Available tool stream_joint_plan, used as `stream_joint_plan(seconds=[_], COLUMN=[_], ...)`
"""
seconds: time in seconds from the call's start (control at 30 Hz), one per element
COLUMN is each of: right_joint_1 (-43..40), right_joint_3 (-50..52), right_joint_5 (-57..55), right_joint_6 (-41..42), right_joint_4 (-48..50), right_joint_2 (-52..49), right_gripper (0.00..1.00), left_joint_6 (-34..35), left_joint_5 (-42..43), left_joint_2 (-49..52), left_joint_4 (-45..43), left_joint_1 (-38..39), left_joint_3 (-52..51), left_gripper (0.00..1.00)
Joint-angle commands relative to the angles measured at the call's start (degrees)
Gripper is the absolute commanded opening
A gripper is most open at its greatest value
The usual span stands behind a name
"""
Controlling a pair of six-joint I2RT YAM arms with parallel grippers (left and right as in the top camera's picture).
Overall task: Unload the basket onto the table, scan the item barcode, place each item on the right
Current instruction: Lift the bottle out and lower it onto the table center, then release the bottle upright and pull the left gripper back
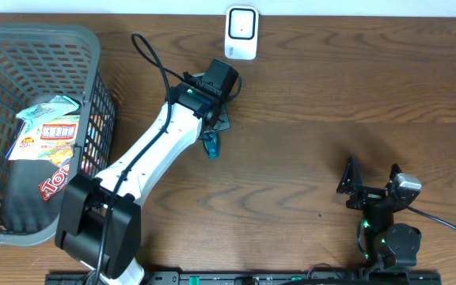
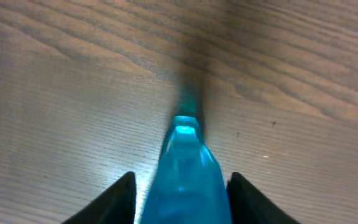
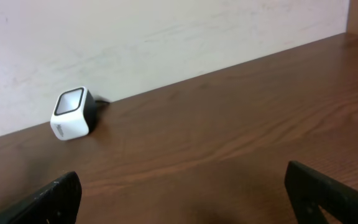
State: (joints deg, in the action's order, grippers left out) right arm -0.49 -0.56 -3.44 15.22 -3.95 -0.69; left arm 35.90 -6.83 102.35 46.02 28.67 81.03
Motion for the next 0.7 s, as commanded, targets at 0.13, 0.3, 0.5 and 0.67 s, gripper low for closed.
stream_joint_plan(seconds=[0.13, 0.3, 0.5, 0.67], right_joint_1=[0.87, 0.87, 0.87, 0.87], right_joint_3=[0.24, 0.24, 0.24, 0.24], right_joint_5=[-0.5, -0.5, -0.5, -0.5], right_joint_6=[-0.72, -0.72, -0.72, -0.72], right_joint_4=[0.04, 0.04, 0.04, 0.04], right_joint_2=[0.31, 0.31, 0.31, 0.31], right_gripper=[0.99, 0.99, 0.99, 0.99], left_joint_6=[0.15, -0.96, -4.2, -4.17], left_joint_5=[-1.16, -1.42, -3.5, -6.32], left_joint_2=[0.42, -0.31, -5.38, -14.53], left_joint_4=[-0.07, -0.07, 6.08, 10.97], left_joint_1=[0.09, 0.02, 0.02, 0.02], left_joint_3=[-0.2, -0.09, 3.76, 7.02], left_gripper=[0.61, 0.86, 0.98, 0.98])
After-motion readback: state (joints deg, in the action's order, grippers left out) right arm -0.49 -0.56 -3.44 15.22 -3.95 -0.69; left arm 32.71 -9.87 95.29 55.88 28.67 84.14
